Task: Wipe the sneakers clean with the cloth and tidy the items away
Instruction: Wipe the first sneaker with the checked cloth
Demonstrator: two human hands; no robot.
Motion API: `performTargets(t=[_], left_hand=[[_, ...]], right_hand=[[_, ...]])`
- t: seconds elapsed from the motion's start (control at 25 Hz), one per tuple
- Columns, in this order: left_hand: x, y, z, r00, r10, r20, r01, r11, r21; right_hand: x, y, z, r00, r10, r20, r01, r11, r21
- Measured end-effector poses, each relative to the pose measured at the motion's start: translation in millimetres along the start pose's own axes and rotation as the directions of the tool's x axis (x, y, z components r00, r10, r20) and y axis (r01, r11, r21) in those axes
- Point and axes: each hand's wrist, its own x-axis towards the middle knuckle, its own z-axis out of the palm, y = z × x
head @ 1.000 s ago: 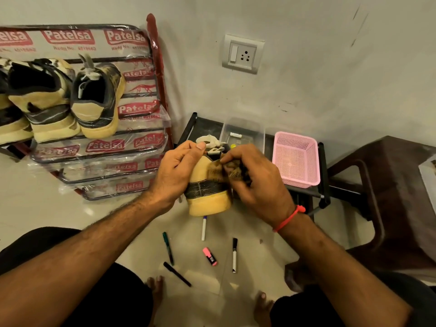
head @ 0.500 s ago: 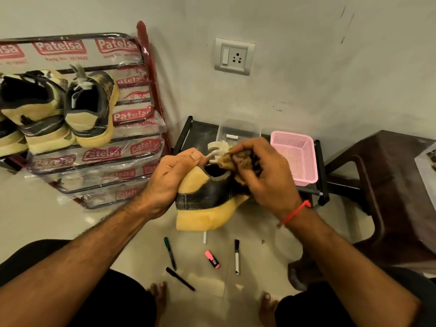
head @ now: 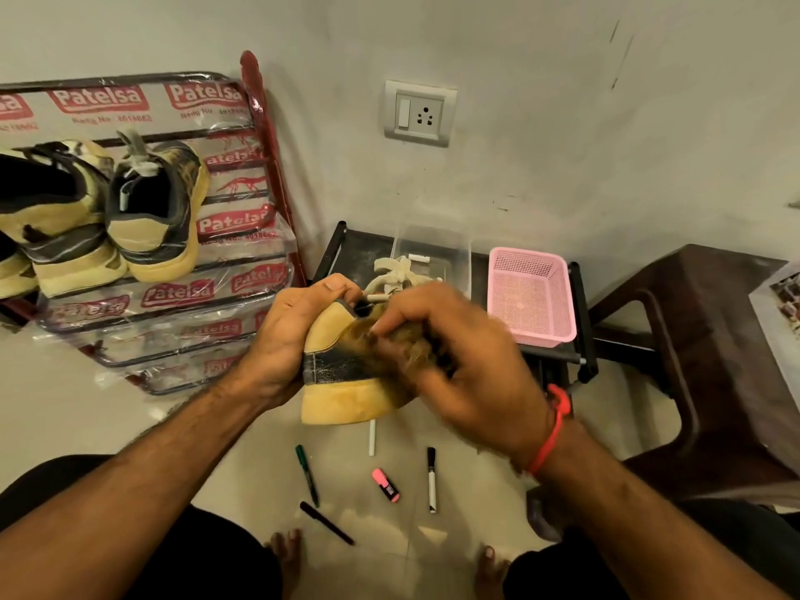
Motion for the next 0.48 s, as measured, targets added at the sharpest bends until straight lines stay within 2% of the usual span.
performTargets(t=[0.08,0.12,0.24,0.28,0.32,0.4,0.48], left_hand=[[1.4,-0.7,0.7,1.0,-0.027,-0.013,0.027,1.0,0.004],[1.1,-1.8,0.3,0.999,-0.038,-0.015,0.038,0.999,0.003],[-1.3,-0.5,-3.8,0.999,-0.034,-0.018,0.034,0.999,0.029],[-1.4,1.2,-3.5,0.999,-0.037,-0.012,0.038,0.999,0.034],[-1.0,2.1,-2.7,0.999,-0.042,-0.003,0.042,0.999,0.03],[-1.5,1.0,-1.7,0.999,-0.053,-0.001,0.053,0.999,-0.001],[-0.5,-2.7,0.1,0.998,-0.07,-0.003,0.07,0.996,-0.048]], right_hand=[[-1.6,-7.9,6.0,0.985,-0.138,0.101,0.141,0.99,-0.022],[0.3,2.0,4.0,0.989,-0.11,0.099,0.116,0.992,-0.058],[3.4,44.6,-11.7,0.98,0.196,-0.039,-0.2,0.968,-0.15],[1.5,46.3,-15.0,0.963,0.258,-0.08,-0.267,0.953,-0.144],[0.3,40.0,-14.2,0.962,0.253,-0.107,-0.264,0.958,-0.112],[-1.1,12.1,-4.3,0.992,0.1,-0.075,-0.102,0.994,-0.026],[-1.5,-8.1,5.0,0.995,-0.094,0.033,0.093,0.996,0.009]])
